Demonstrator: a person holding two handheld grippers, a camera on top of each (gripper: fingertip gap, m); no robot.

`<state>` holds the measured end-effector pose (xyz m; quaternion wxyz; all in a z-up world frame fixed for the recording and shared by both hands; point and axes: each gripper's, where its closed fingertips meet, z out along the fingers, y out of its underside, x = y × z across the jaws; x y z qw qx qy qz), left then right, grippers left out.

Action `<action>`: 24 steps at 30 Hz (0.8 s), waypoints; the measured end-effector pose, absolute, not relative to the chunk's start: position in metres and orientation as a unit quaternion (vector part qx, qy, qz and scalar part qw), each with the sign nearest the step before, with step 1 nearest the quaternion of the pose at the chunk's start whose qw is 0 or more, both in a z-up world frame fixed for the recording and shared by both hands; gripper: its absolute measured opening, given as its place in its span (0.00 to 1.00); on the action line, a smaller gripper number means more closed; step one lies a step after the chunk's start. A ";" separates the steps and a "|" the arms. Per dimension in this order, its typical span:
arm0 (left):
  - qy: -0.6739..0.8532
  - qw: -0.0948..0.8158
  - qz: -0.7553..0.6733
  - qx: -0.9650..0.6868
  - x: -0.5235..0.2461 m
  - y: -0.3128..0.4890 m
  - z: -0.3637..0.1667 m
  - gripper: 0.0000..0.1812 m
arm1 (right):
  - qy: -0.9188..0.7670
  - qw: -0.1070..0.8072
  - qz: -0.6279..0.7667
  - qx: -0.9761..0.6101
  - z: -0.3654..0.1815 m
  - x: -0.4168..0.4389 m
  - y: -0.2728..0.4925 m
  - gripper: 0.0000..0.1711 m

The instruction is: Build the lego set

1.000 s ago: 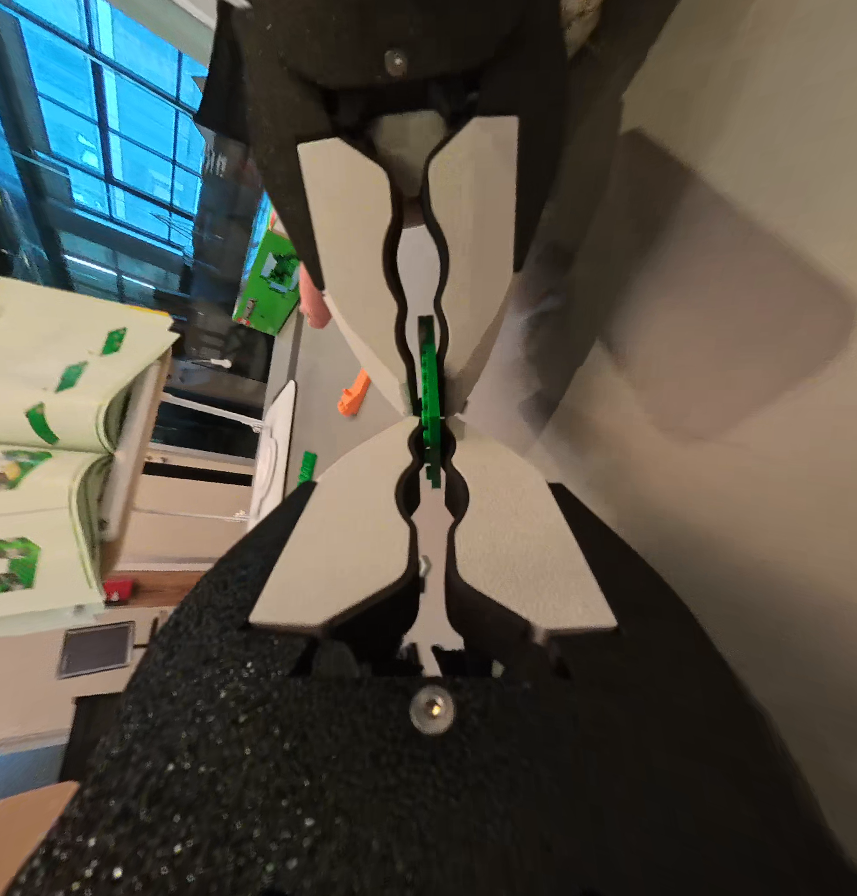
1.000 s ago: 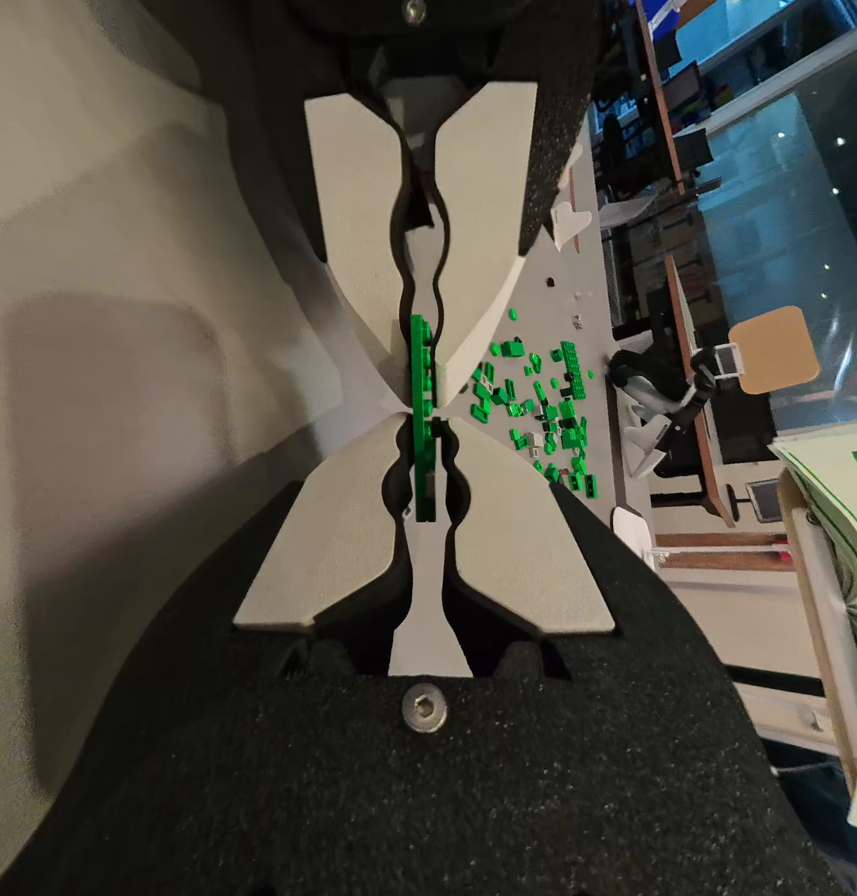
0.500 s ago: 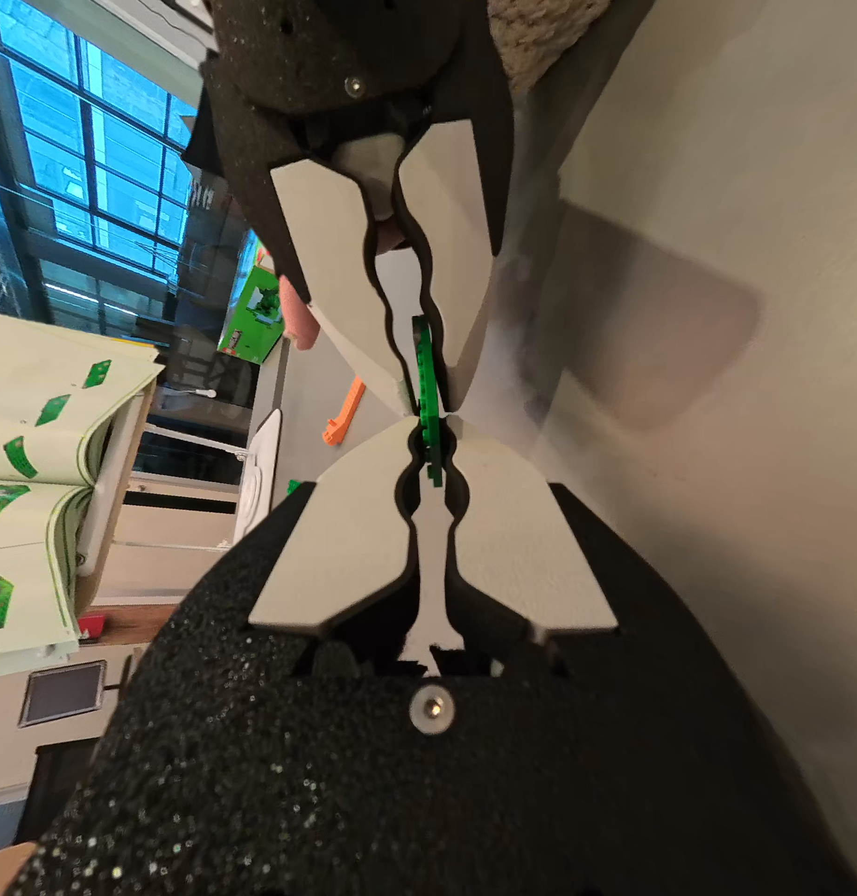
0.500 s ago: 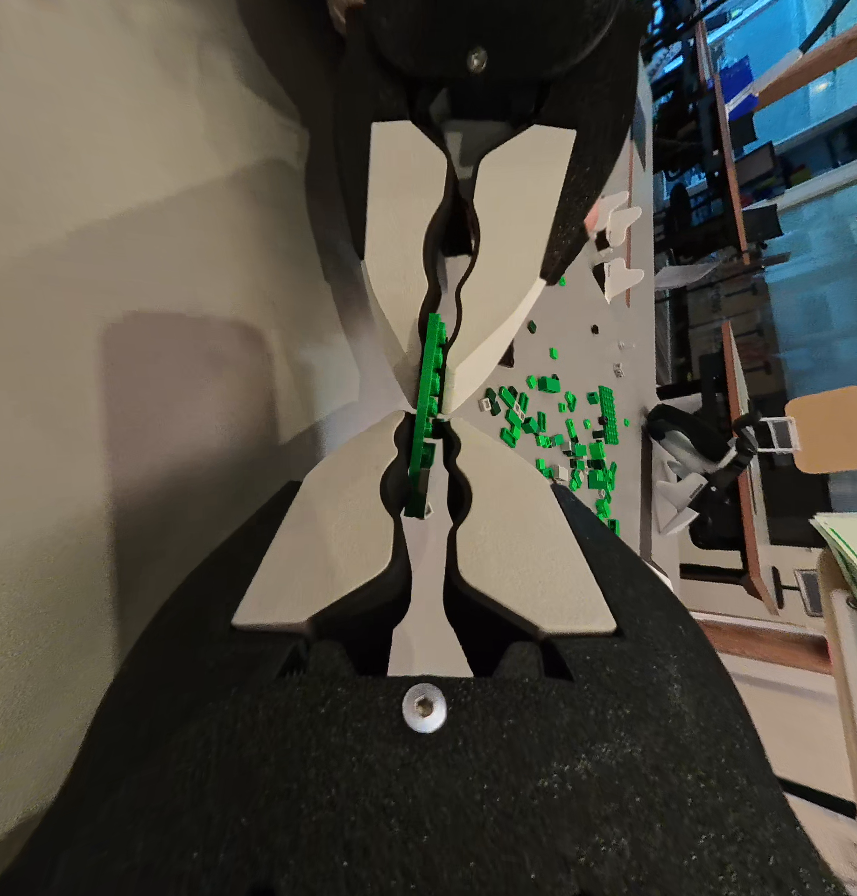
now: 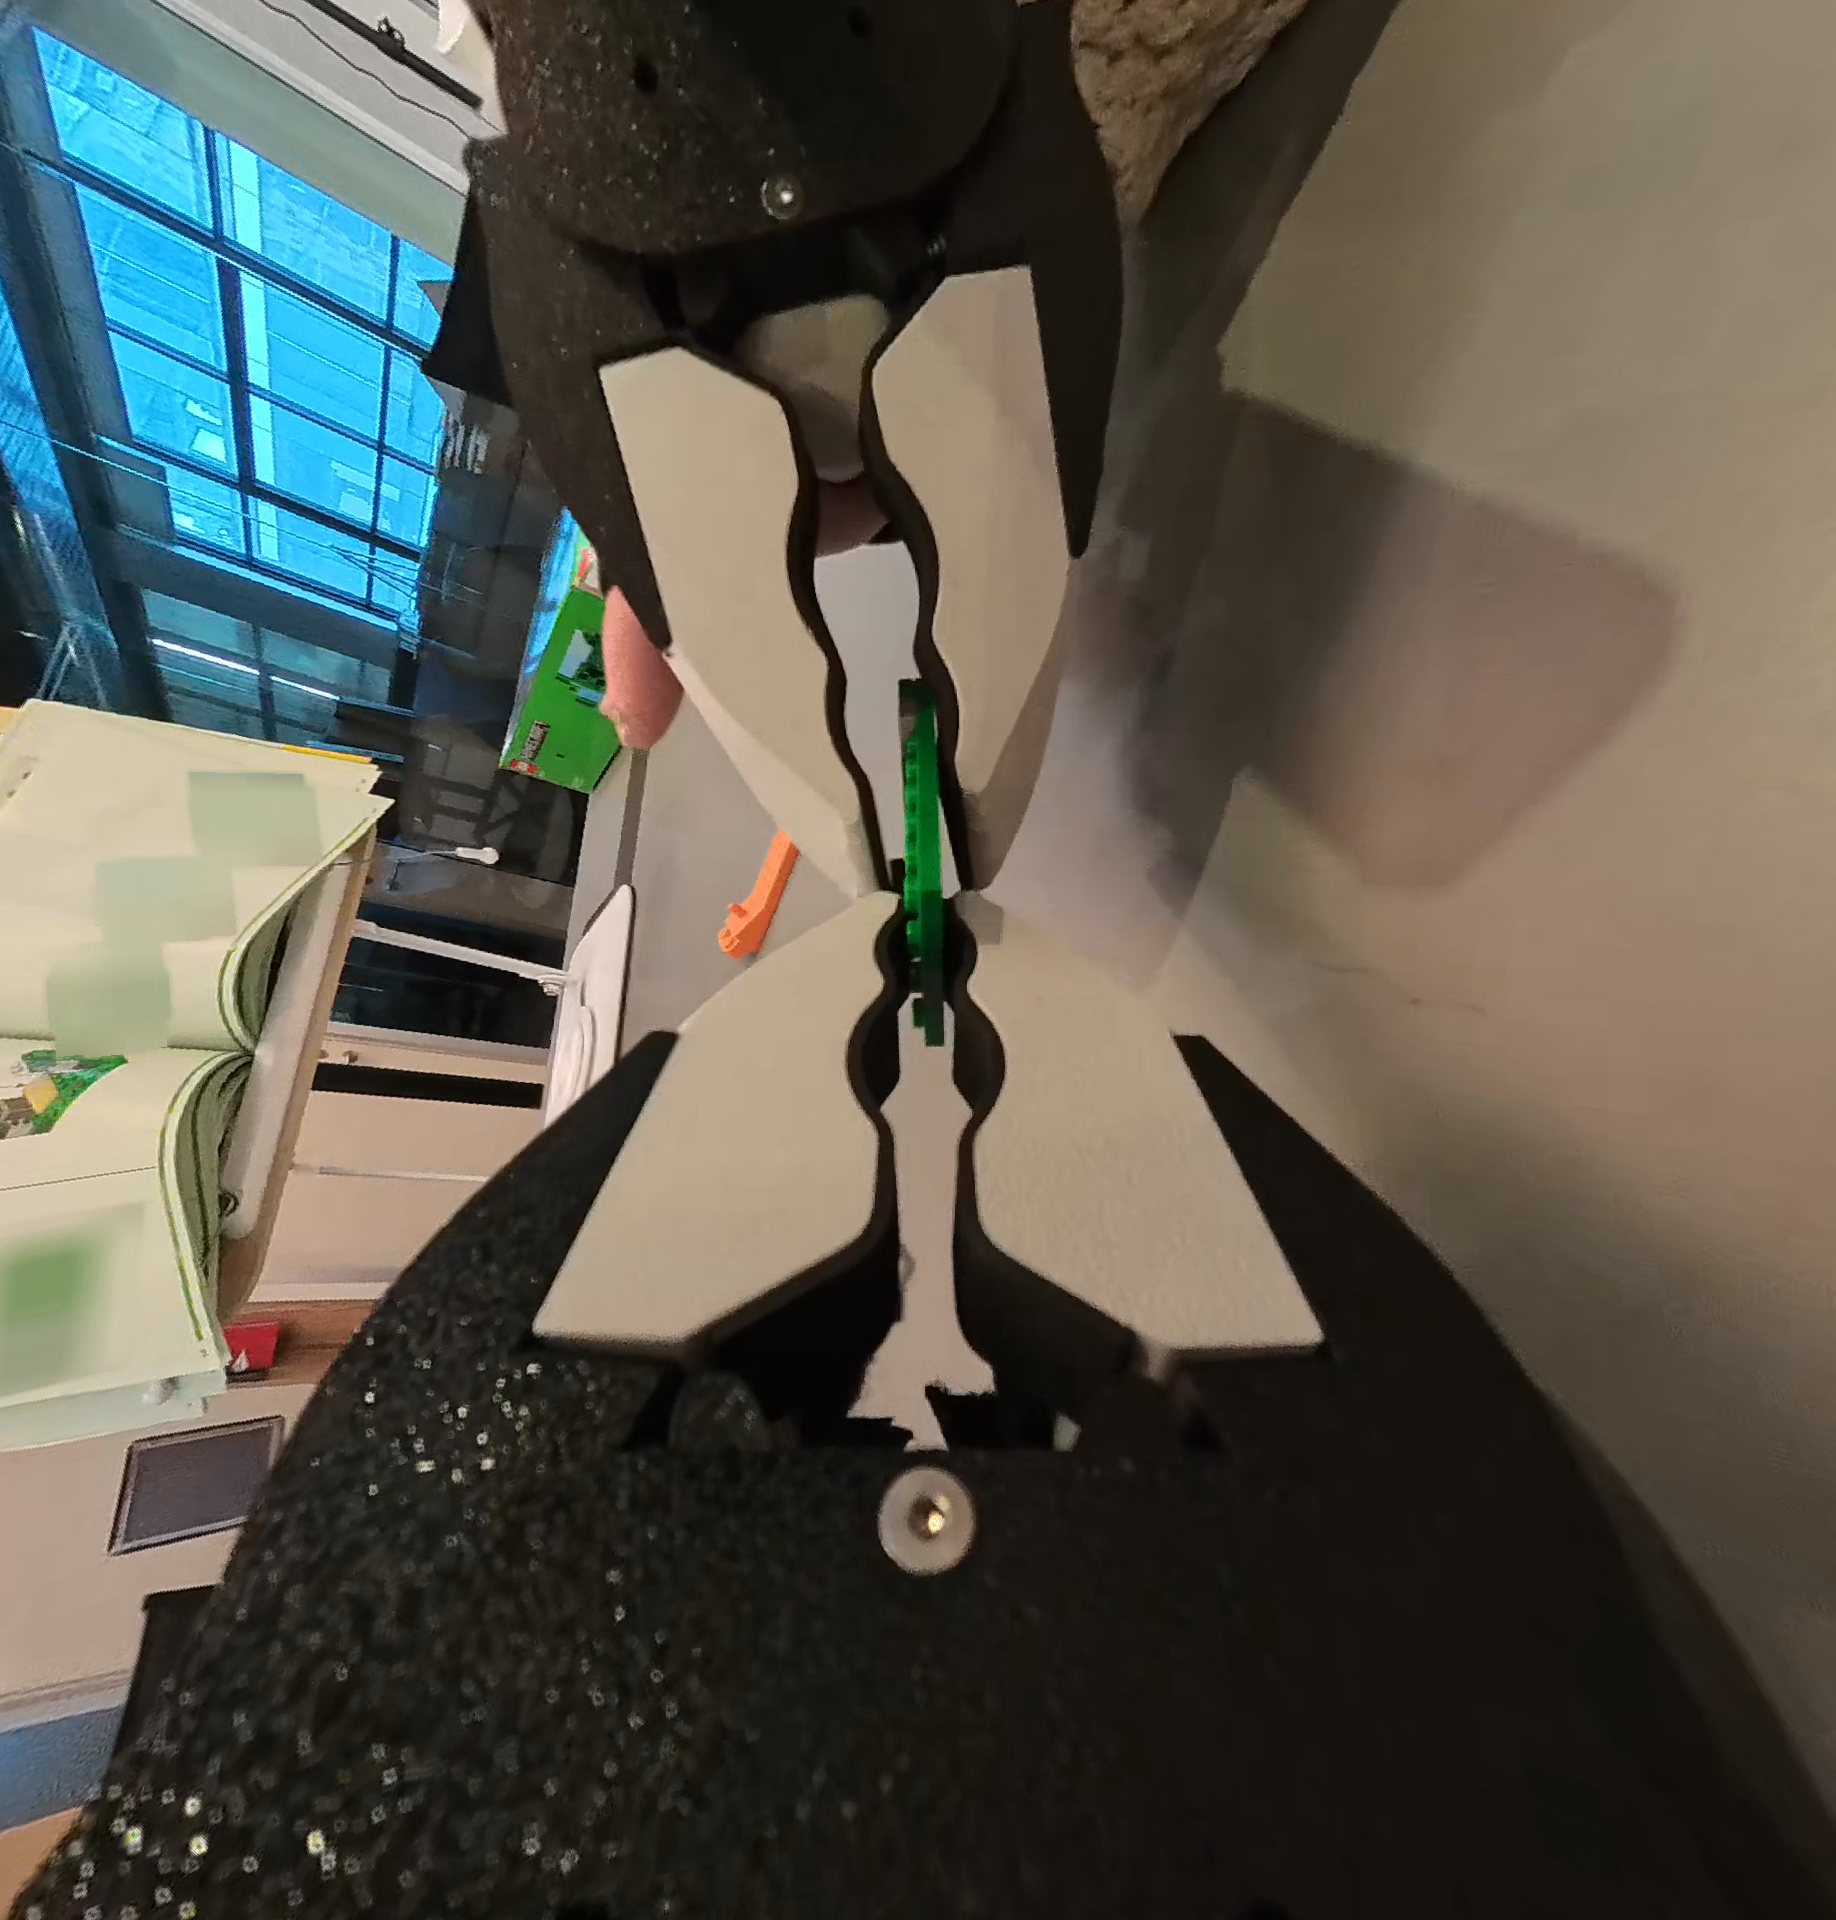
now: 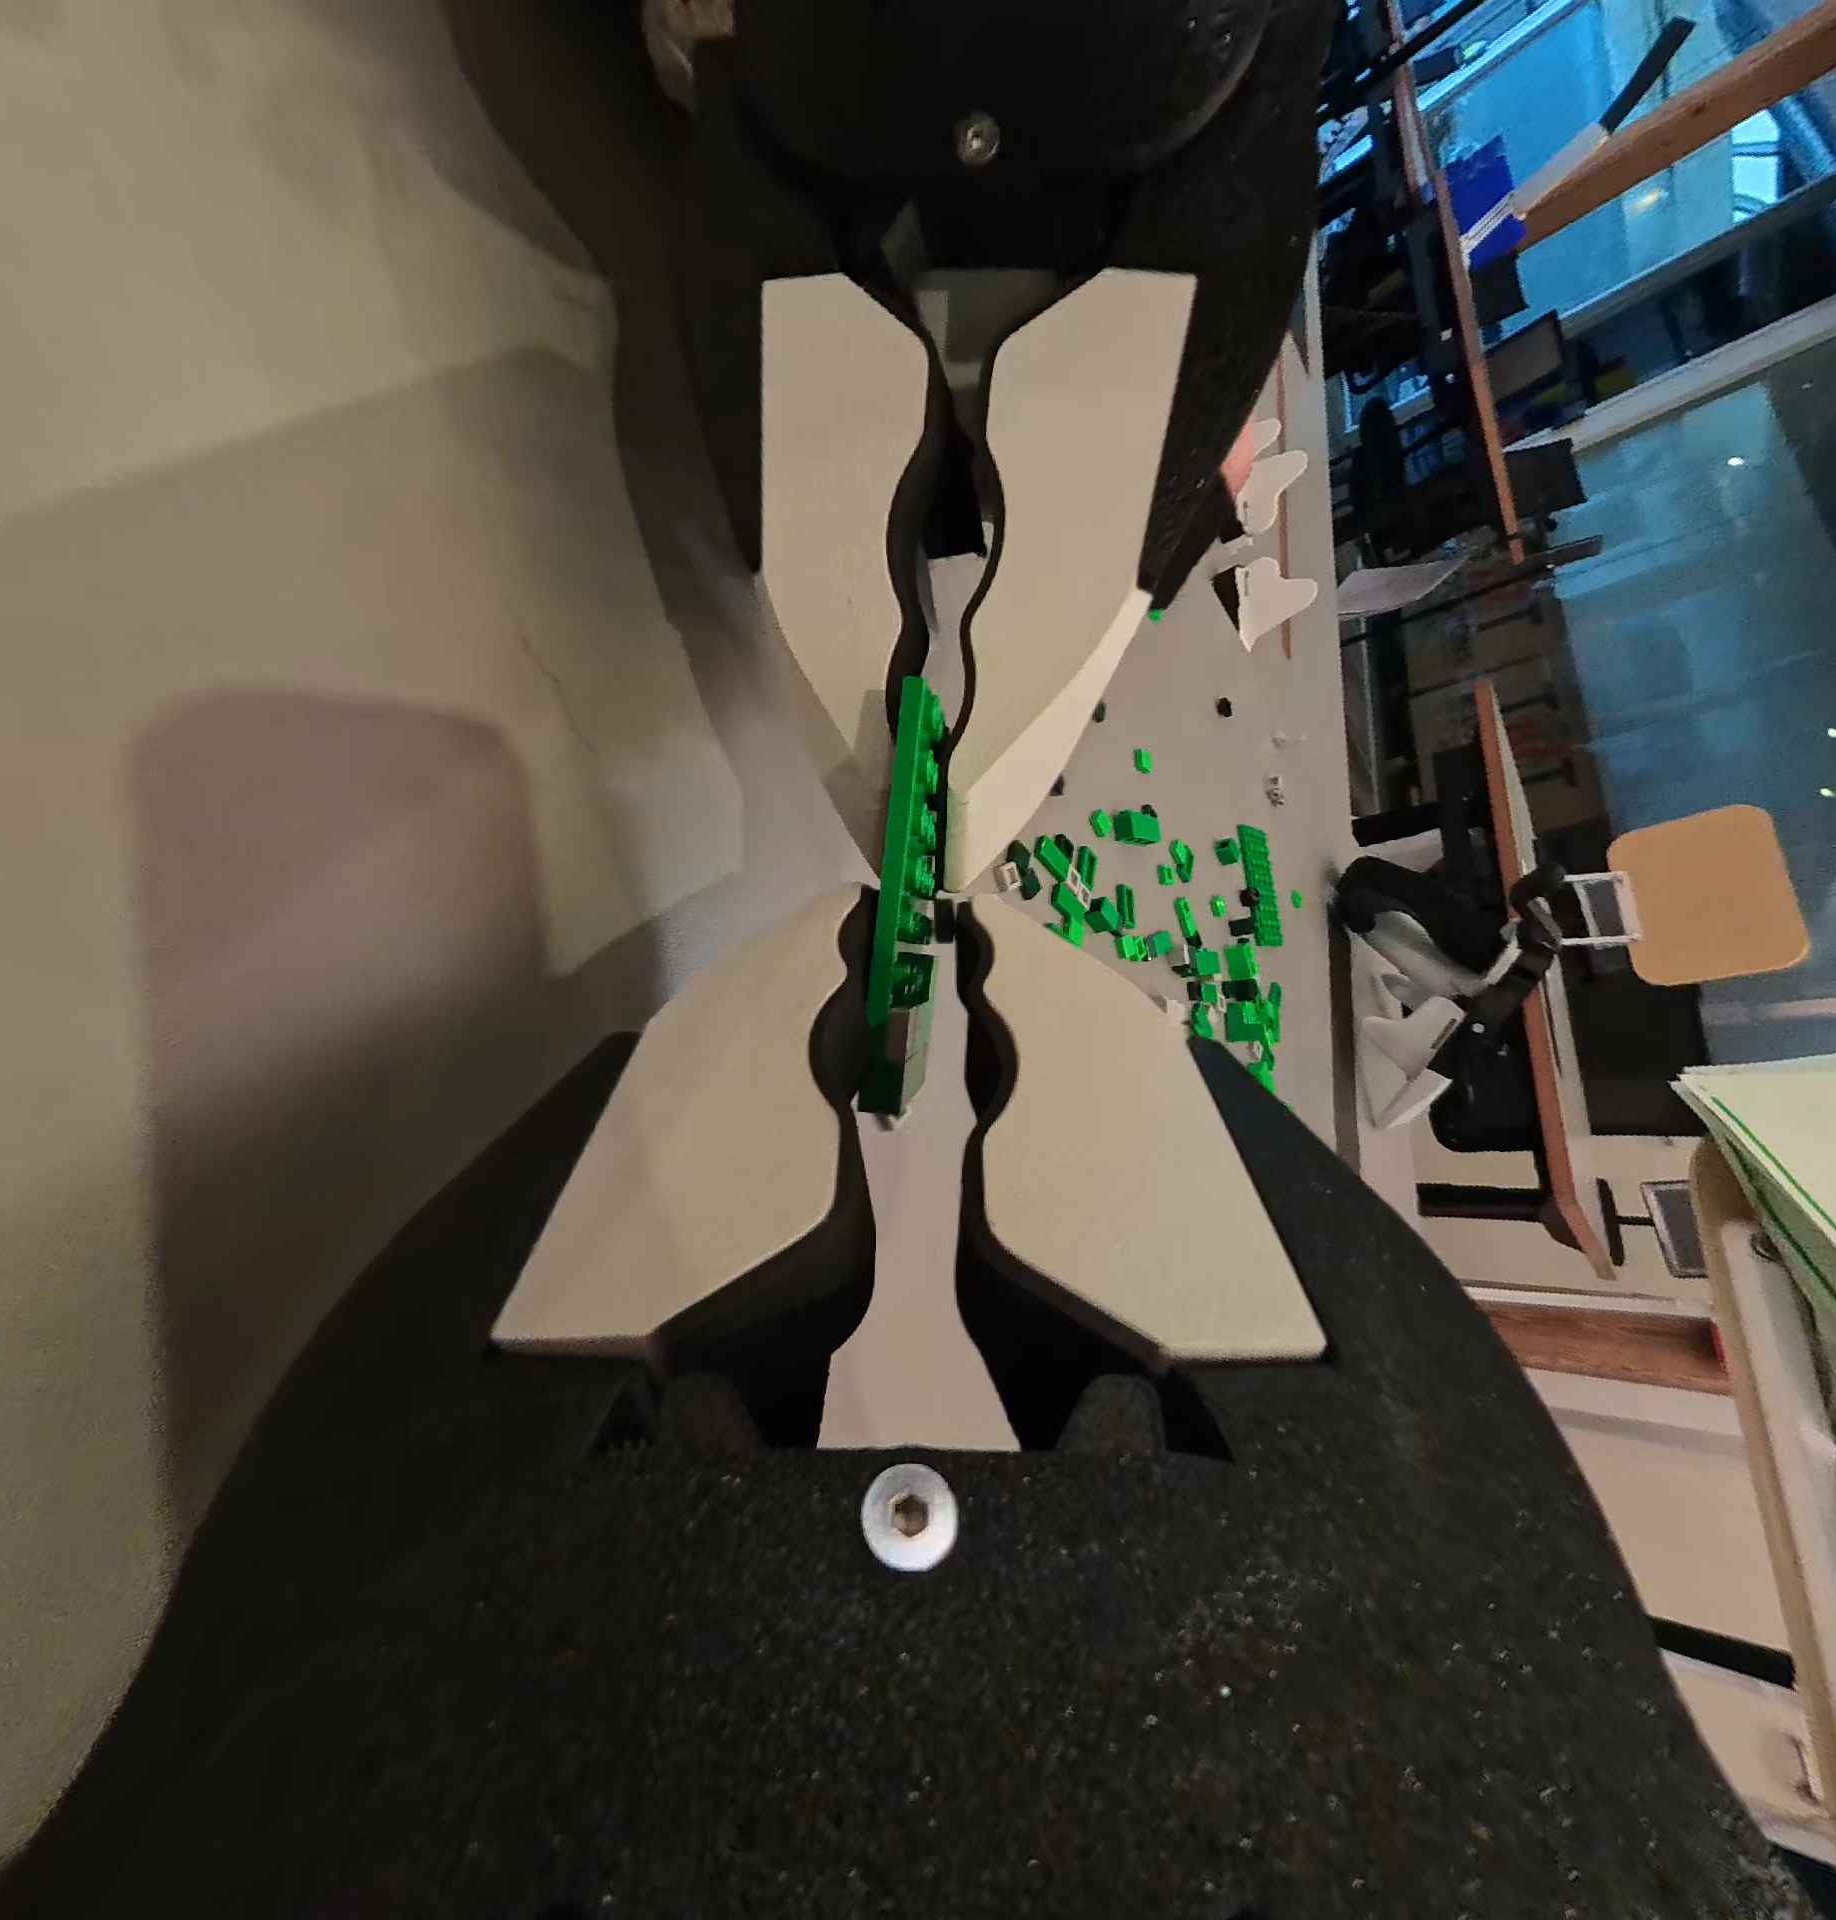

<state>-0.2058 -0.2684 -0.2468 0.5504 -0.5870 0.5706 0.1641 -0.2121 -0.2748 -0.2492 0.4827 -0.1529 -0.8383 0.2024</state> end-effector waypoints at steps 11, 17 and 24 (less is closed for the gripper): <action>0.574 0.551 0.181 -0.579 -0.207 -0.268 -0.246 0.02 | -0.835 0.499 0.184 -0.144 -0.248 -0.214 -0.273 0.08; 0.573 0.549 0.189 -0.579 -0.209 -0.267 -0.246 0.02 | -0.836 0.498 0.175 -0.149 -0.249 -0.214 -0.272 0.06; 0.565 0.557 0.185 -0.580 -0.210 -0.267 -0.244 0.02 | -0.827 0.492 0.195 -0.190 -0.246 -0.216 -0.271 0.05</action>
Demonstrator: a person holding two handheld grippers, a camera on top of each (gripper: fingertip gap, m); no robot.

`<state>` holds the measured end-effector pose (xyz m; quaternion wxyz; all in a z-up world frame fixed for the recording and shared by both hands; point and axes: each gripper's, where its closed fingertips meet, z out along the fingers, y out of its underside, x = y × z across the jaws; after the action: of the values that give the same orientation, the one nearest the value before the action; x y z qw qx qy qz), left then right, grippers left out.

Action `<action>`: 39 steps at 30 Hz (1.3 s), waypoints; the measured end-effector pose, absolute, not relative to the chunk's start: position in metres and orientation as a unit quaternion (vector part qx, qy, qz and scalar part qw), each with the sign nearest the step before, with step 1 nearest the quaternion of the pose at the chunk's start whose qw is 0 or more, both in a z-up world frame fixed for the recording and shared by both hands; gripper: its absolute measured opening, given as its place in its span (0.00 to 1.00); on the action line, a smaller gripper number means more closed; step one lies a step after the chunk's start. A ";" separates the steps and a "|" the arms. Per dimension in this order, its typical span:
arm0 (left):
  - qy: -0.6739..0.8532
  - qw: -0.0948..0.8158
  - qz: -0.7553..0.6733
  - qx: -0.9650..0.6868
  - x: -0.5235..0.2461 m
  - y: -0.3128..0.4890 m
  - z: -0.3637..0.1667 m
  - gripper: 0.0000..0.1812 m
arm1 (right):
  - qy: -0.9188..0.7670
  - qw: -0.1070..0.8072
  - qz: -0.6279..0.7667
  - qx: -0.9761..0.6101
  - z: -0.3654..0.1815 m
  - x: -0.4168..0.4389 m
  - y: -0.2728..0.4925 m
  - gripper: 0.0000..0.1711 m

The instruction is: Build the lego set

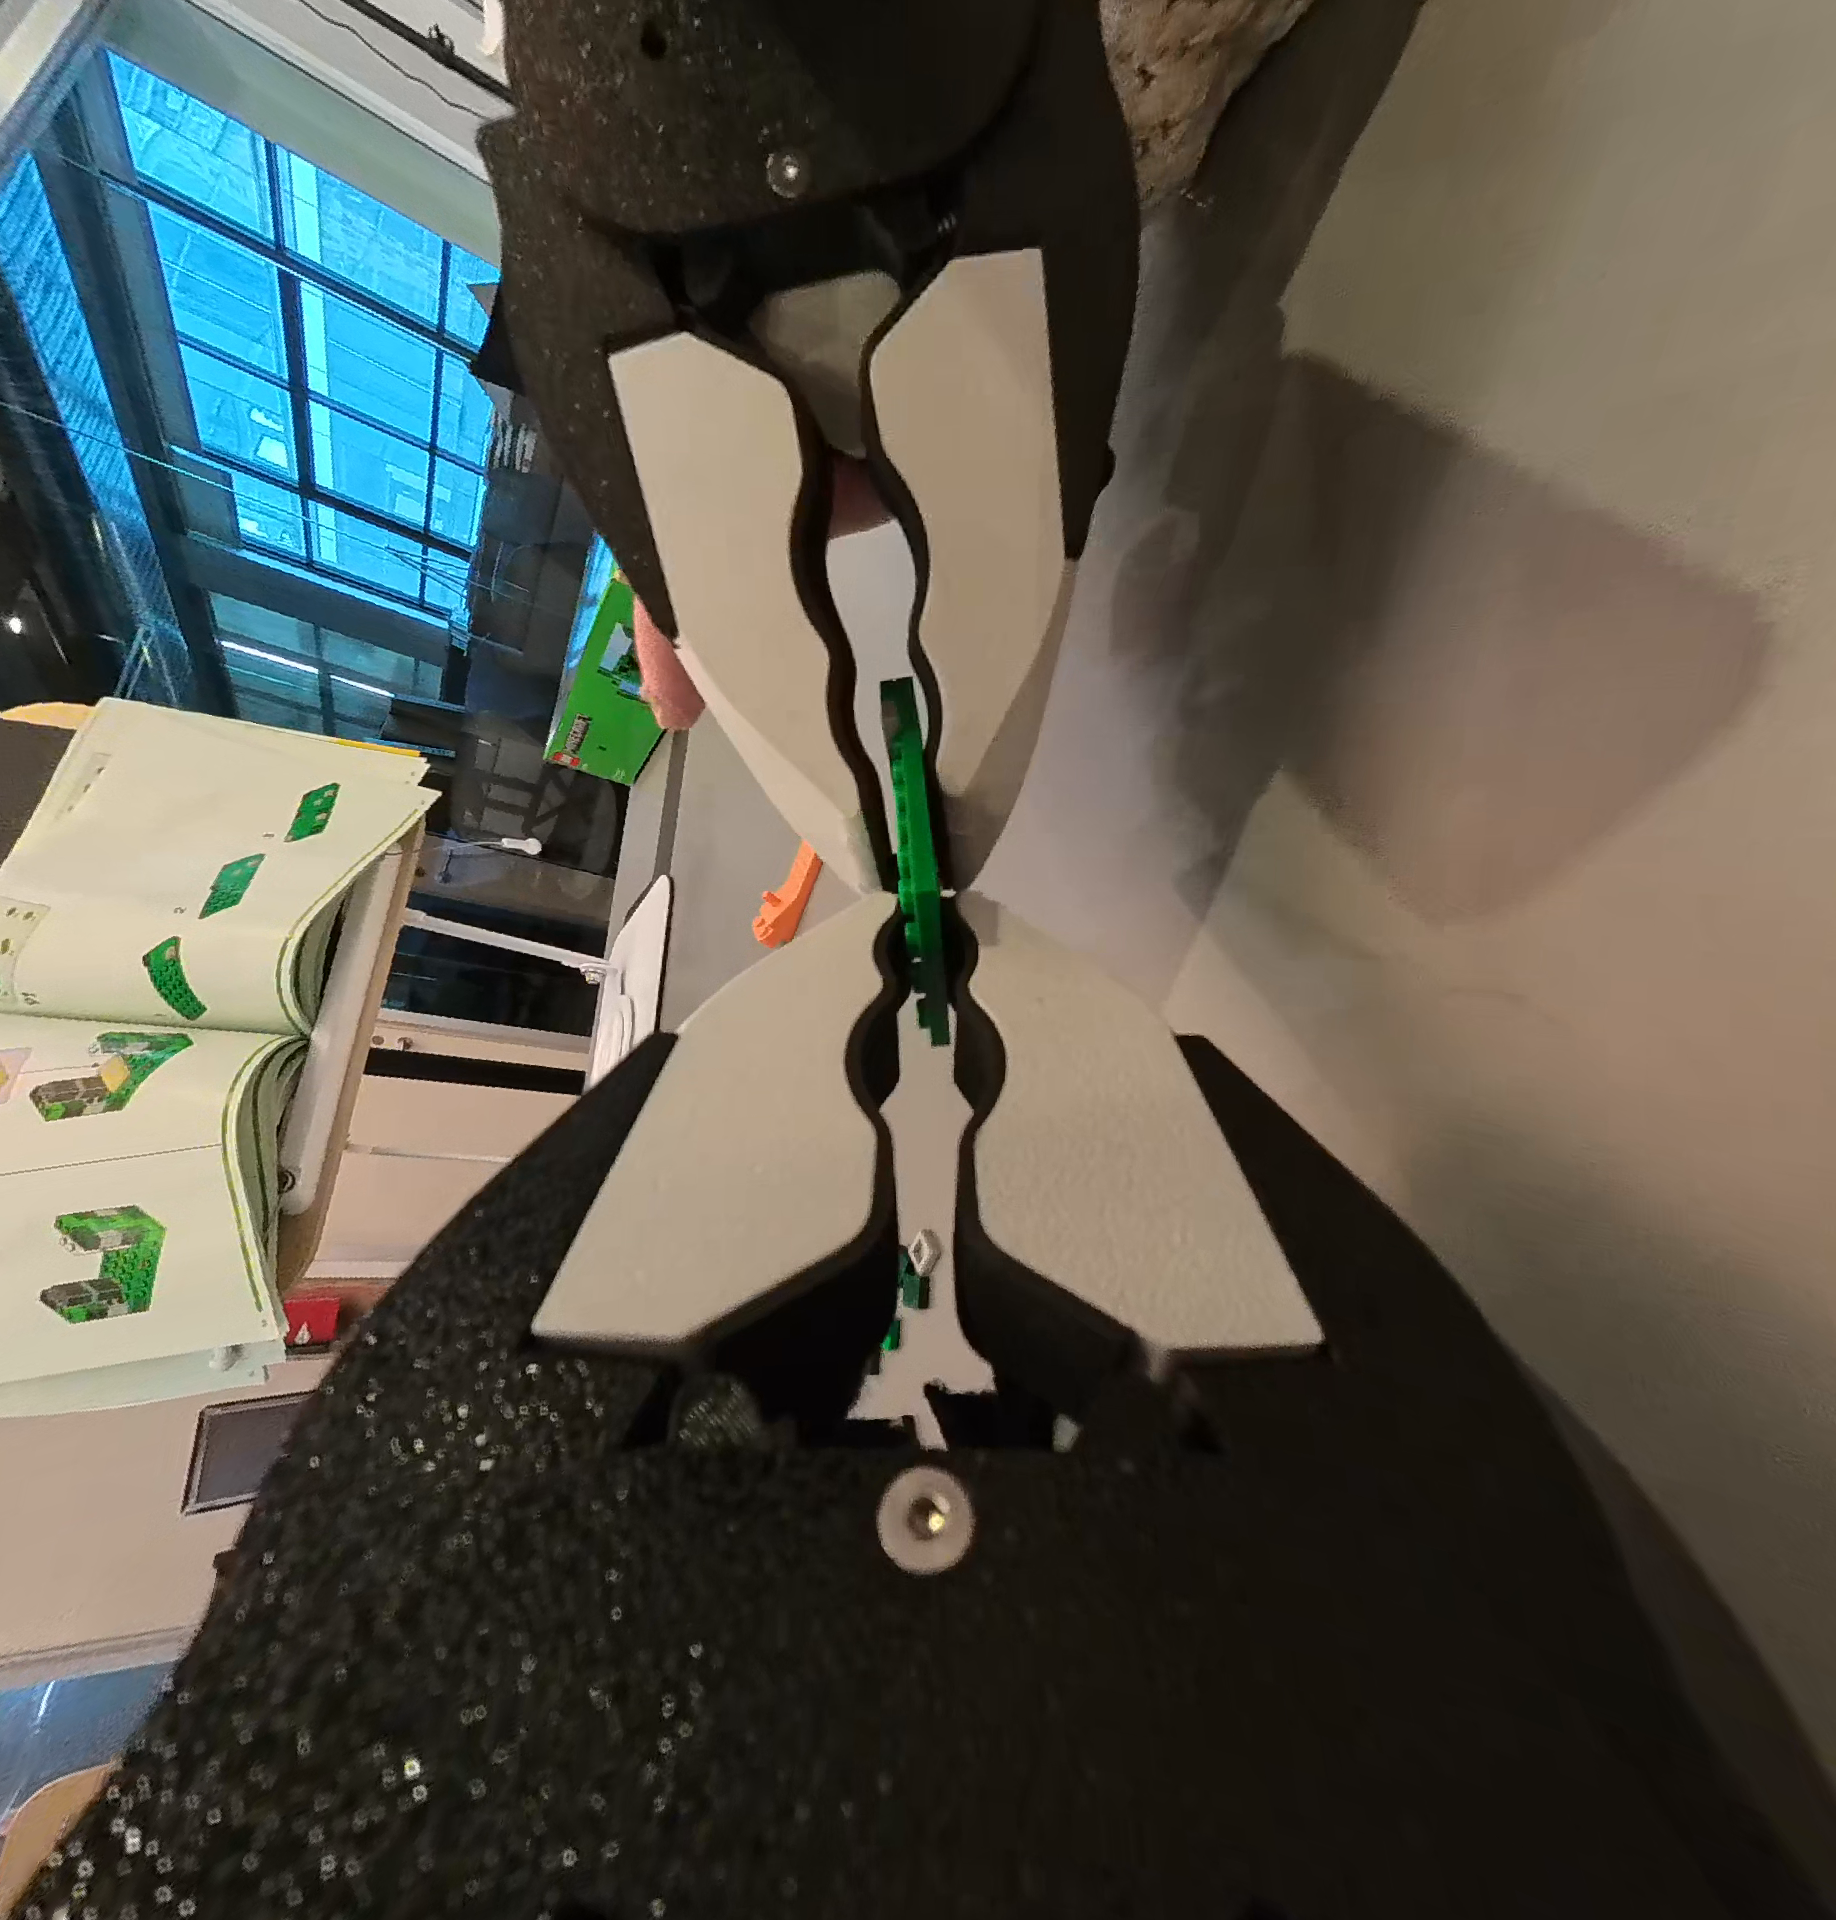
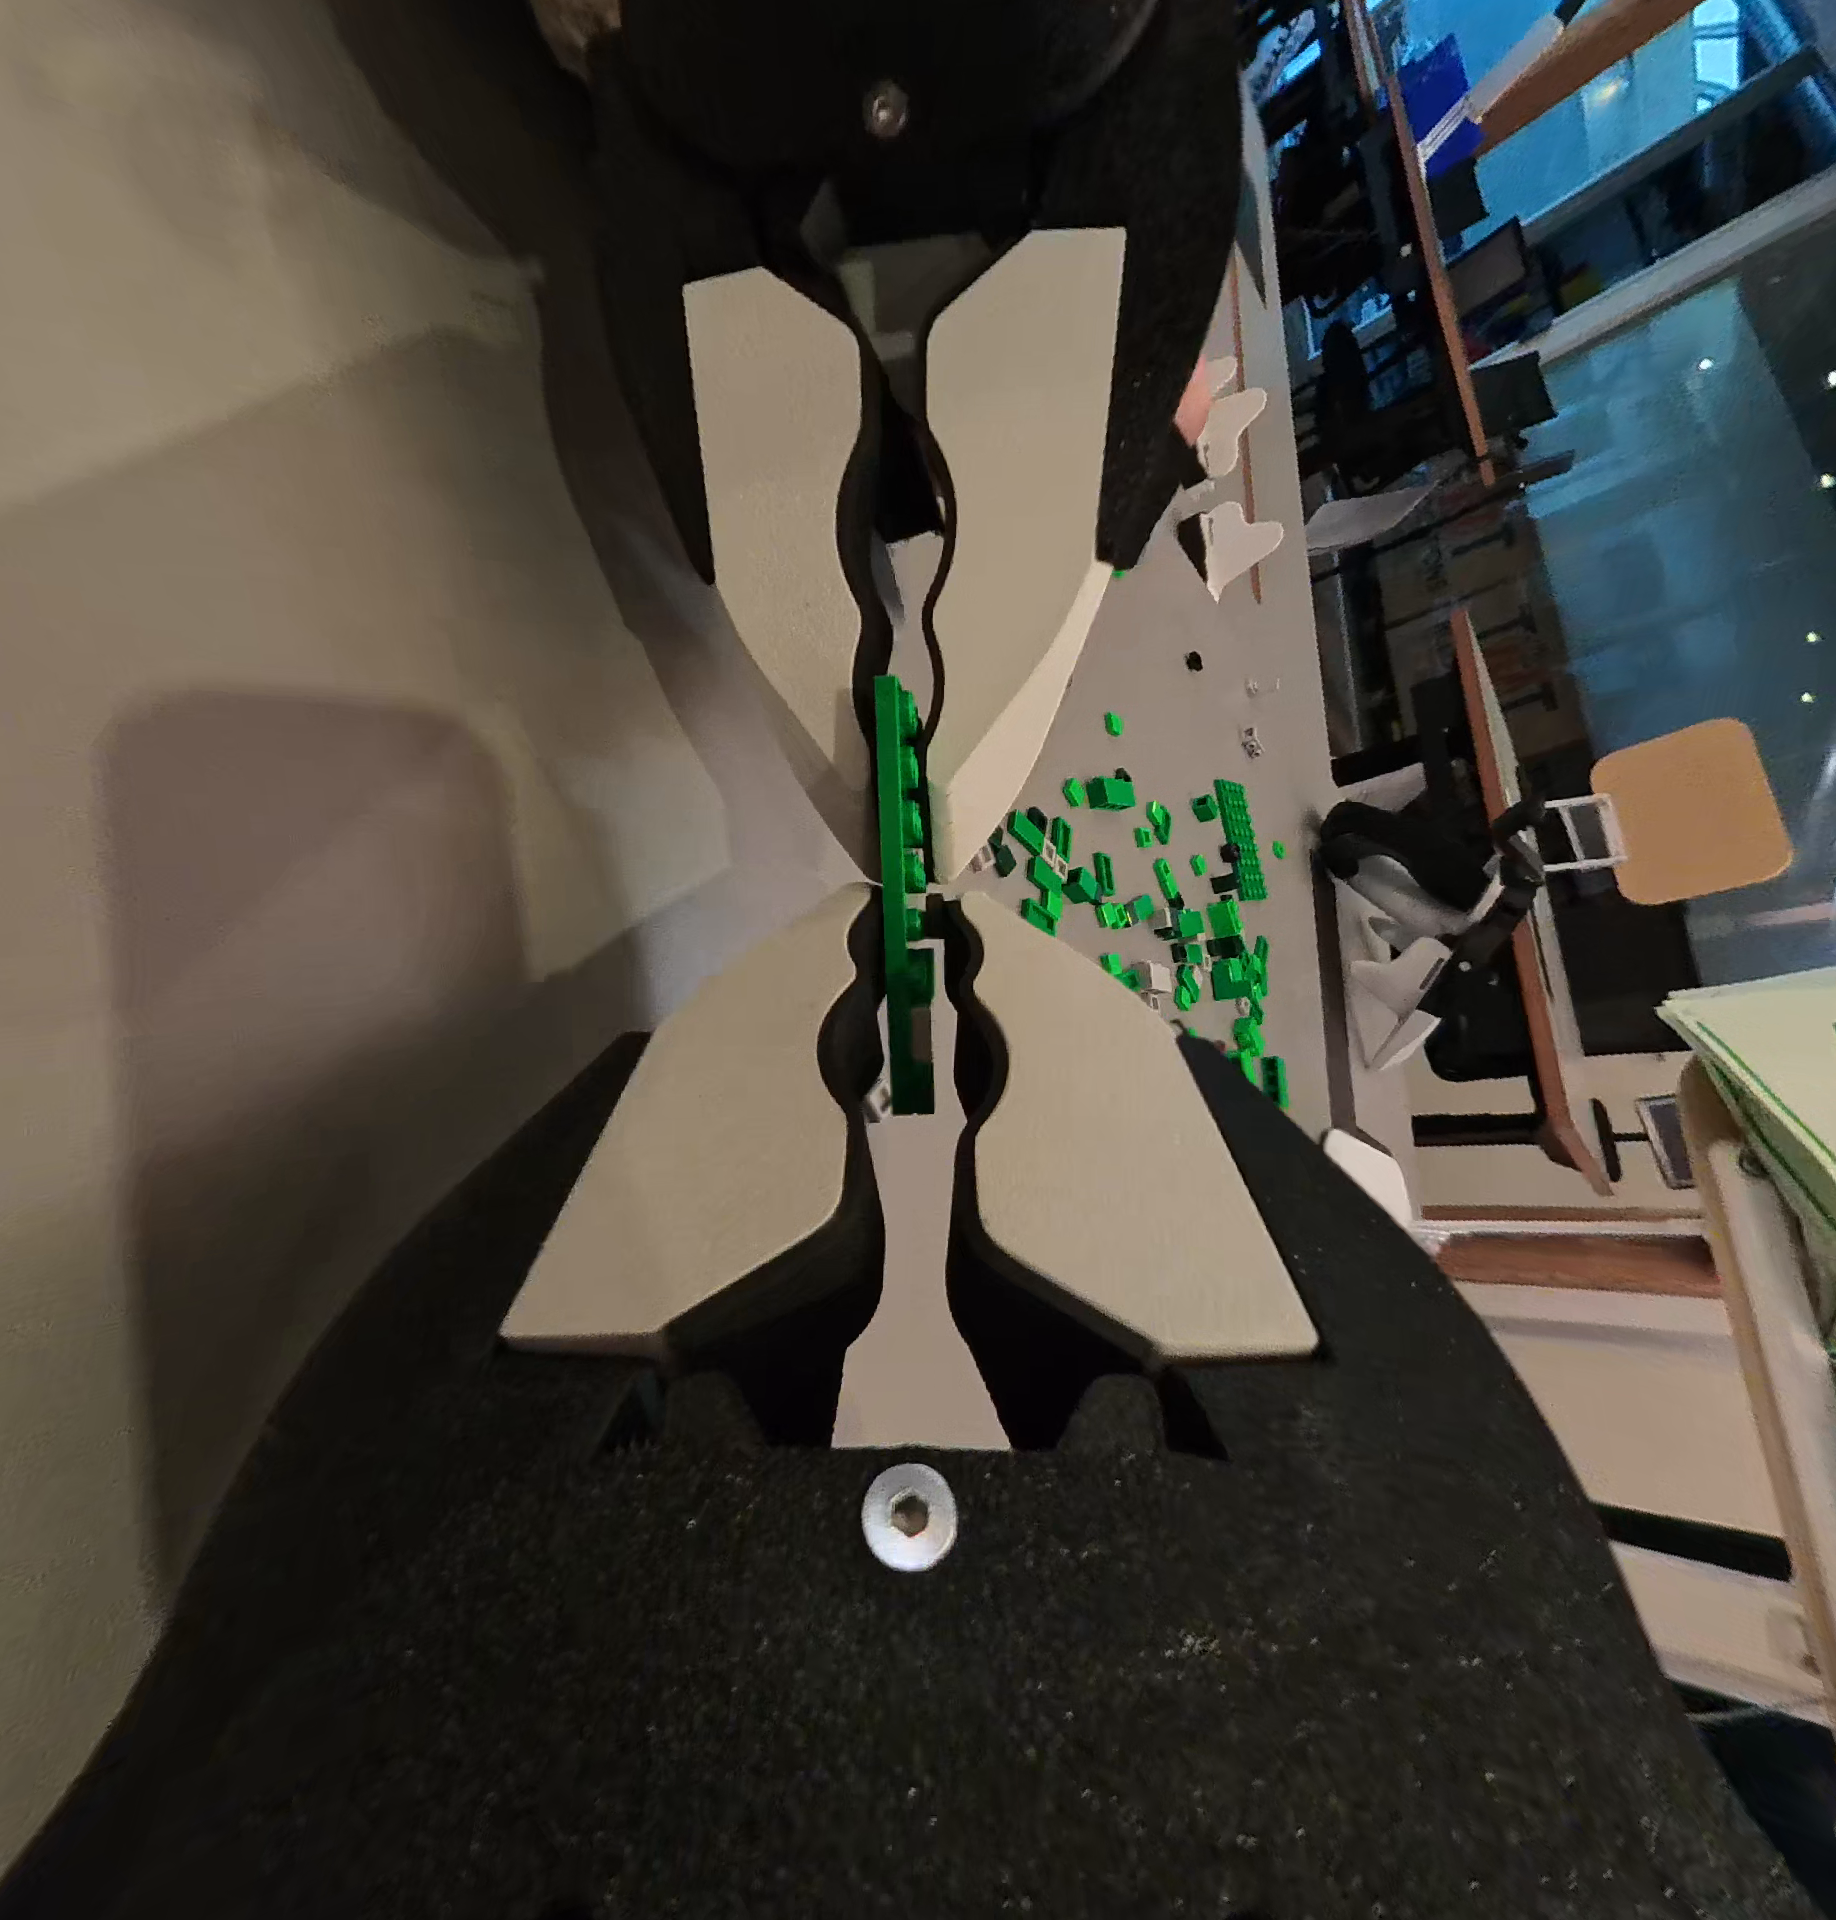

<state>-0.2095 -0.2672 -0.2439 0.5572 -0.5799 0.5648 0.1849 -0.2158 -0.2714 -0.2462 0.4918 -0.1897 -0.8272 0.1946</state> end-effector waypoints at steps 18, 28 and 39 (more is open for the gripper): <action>0.549 0.554 0.149 -0.608 -0.214 -0.266 -0.248 0.02 | -0.823 0.444 0.228 -0.269 -0.252 -0.218 -0.271 0.06; 0.556 0.542 0.150 -0.613 -0.213 -0.266 -0.255 0.02 | -0.838 0.431 0.207 -0.263 -0.260 -0.217 -0.271 0.06; 0.555 0.547 0.147 -0.610 -0.213 -0.266 -0.255 0.02 | -0.831 0.418 0.238 -0.280 -0.260 -0.218 -0.273 0.07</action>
<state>-0.2127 -0.2663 -0.2545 0.5465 -0.6095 0.5551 0.1473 -0.2175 -0.2728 -0.2596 0.4177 -0.2795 -0.8312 0.2378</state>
